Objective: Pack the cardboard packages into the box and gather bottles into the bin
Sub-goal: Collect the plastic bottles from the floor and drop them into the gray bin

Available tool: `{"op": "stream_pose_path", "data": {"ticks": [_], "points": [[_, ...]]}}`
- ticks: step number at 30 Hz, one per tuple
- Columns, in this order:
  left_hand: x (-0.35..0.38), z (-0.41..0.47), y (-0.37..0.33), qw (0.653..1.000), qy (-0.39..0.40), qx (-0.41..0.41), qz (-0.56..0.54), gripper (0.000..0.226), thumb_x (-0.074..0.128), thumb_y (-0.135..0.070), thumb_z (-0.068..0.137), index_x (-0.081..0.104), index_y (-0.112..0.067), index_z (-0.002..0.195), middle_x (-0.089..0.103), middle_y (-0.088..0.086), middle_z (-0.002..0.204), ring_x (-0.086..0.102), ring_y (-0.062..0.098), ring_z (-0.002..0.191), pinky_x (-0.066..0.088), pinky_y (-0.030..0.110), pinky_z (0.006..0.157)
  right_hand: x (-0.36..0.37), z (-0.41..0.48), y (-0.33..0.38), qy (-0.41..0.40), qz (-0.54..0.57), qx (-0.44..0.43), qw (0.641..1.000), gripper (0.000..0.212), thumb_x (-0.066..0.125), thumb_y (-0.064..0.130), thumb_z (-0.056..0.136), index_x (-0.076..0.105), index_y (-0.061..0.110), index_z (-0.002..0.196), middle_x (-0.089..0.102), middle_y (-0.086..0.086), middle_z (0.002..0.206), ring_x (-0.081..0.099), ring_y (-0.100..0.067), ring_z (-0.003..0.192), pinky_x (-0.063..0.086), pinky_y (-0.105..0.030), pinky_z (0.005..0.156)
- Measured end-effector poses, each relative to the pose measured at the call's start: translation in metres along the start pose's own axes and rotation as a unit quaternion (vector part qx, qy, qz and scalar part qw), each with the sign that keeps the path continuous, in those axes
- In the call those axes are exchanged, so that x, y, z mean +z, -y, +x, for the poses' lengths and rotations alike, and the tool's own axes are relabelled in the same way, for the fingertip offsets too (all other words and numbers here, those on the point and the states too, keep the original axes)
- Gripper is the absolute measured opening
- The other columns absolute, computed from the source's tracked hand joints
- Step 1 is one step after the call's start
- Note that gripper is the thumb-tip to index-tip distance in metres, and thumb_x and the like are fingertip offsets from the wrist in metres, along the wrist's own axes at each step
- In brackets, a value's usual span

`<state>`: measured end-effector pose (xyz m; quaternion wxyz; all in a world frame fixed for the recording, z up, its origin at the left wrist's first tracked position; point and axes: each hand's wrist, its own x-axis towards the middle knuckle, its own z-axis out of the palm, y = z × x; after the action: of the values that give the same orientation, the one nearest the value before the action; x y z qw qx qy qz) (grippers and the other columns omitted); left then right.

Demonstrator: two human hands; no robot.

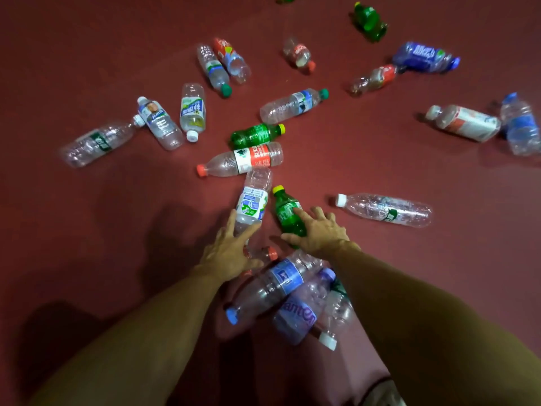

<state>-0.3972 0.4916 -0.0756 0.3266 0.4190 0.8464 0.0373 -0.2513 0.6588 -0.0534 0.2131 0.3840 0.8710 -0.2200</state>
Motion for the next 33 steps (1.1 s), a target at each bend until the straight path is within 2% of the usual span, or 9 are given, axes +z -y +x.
{"op": "stream_pose_path", "data": {"ticks": [5, 9, 15, 20, 24, 28, 33], "points": [[0.011, -0.002, -0.001, 0.999, -0.018, -0.013, -0.043, 0.090, 0.075, -0.055, 0.078, 0.019, -0.059, 0.149, -0.029, -0.009, 0.161, 0.034, 0.027, 0.145, 0.040, 0.047, 0.109, 0.015, -0.004, 0.001, -0.011, -0.023, -0.014, 1.000, 0.070, 0.047, 0.055, 0.099, 0.005, 0.049, 0.155, 0.016, -0.003, 0.160, 0.026, -0.033, 0.139, 0.038, -0.057, 0.106], [0.013, 0.004, -0.005, 0.999, -0.018, -0.013, -0.031, 0.088, 0.072, -0.060, 0.078, 0.017, -0.060, 0.148, -0.031, -0.010, 0.161, 0.041, 0.029, 0.140, 0.041, 0.046, 0.107, 0.018, -0.003, 0.003, -0.019, -0.025, 0.002, 0.999, 0.066, 0.045, 0.045, 0.103, 0.006, 0.048, 0.156, 0.006, -0.007, 0.163, 0.020, -0.038, 0.143, 0.032, -0.062, 0.109], [-0.004, 0.010, -0.007, 0.999, -0.022, 0.007, 0.035, 0.087, 0.065, -0.063, 0.083, 0.013, -0.055, 0.152, -0.019, -0.004, 0.165, 0.031, 0.030, 0.144, 0.037, 0.050, 0.109, 0.013, -0.005, -0.005, -0.012, -0.020, 0.015, 1.000, 0.074, 0.052, 0.052, 0.098, 0.007, 0.045, 0.156, 0.000, -0.009, 0.165, 0.016, -0.039, 0.146, 0.032, -0.062, 0.109], [-0.005, 0.007, -0.001, 0.999, -0.014, 0.006, 0.032, 0.098, 0.066, -0.069, 0.079, 0.003, -0.054, 0.153, -0.023, -0.002, 0.164, 0.019, 0.030, 0.150, 0.032, 0.052, 0.112, 0.020, -0.009, -0.006, -0.005, 0.002, 0.001, 1.000, 0.078, 0.052, 0.056, 0.097, 0.001, 0.048, 0.155, 0.004, -0.007, 0.164, 0.020, -0.035, 0.144, 0.034, -0.059, 0.109], [-0.002, 0.001, -0.002, 0.999, -0.009, 0.026, 0.040, 0.106, 0.071, -0.065, 0.076, 0.001, -0.052, 0.153, -0.023, 0.000, 0.164, 0.017, 0.029, 0.150, 0.030, 0.050, 0.114, 0.022, -0.009, -0.002, -0.009, 0.001, -0.006, 1.000, 0.076, 0.050, 0.060, 0.096, 0.003, 0.049, 0.155, 0.001, -0.007, 0.164, 0.017, -0.034, 0.145, 0.035, -0.058, 0.110], [-0.002, -0.002, -0.005, 0.997, 0.002, 0.047, 0.055, 0.106, 0.068, -0.072, 0.074, 0.002, -0.051, 0.154, -0.024, 0.002, 0.164, 0.009, 0.028, 0.152, 0.020, 0.058, 0.117, 0.023, -0.011, -0.004, 0.008, 0.018, -0.018, 1.000, 0.085, 0.054, 0.068, 0.089, 0.003, 0.050, 0.155, -0.005, -0.005, 0.165, 0.012, -0.034, 0.147, 0.032, -0.059, 0.112], [0.008, -0.007, -0.015, 0.991, 0.031, 0.080, 0.099, 0.116, 0.065, -0.082, 0.066, 0.001, -0.045, 0.156, -0.038, 0.006, 0.158, 0.001, 0.032, 0.152, 0.002, 0.067, 0.116, 0.024, -0.018, -0.020, 0.032, 0.021, -0.028, 0.999, 0.097, 0.062, 0.071, 0.082, 0.002, 0.050, 0.155, -0.010, -0.003, 0.166, 0.004, -0.033, 0.151, 0.028, -0.062, 0.113]]}}
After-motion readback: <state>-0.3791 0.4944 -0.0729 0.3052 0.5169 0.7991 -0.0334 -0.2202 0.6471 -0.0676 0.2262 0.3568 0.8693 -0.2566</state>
